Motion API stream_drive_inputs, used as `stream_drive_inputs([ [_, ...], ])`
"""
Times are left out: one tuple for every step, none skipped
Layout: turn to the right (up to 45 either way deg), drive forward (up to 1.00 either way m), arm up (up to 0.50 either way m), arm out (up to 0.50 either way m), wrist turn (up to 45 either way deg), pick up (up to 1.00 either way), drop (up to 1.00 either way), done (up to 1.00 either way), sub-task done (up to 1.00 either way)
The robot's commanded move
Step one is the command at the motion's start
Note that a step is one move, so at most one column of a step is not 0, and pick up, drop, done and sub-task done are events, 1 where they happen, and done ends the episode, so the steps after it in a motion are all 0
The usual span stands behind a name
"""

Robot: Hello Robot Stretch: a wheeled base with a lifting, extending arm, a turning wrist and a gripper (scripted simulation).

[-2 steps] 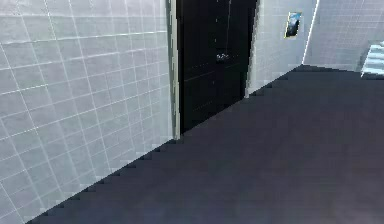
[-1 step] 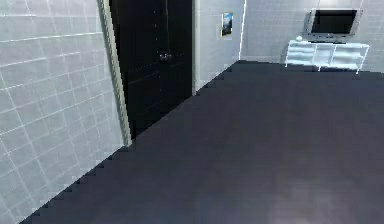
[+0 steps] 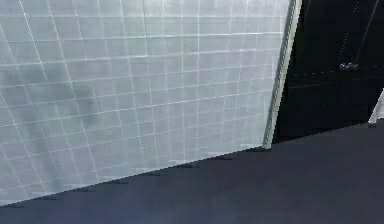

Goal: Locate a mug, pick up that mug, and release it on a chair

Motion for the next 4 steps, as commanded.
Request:
stream_drive_inputs([
  [-21.0, 0.00, 0.00, 0.00, 0.0, 0.00, 0.00, 0.00, 0.00],
  [45.0, 0.00, 0.00, 0.00, 0.0, 0.00, 0.00, 0.00, 0.00],
  [21.0, 0.00, 0.00, 0.00, 0.0, 0.00, 0.00, 0.00, 0.00],
  [-45.0, 0.00, 0.00, 0.00, 0.0, 0.00, 0.00, 0.00, 0.00],
])
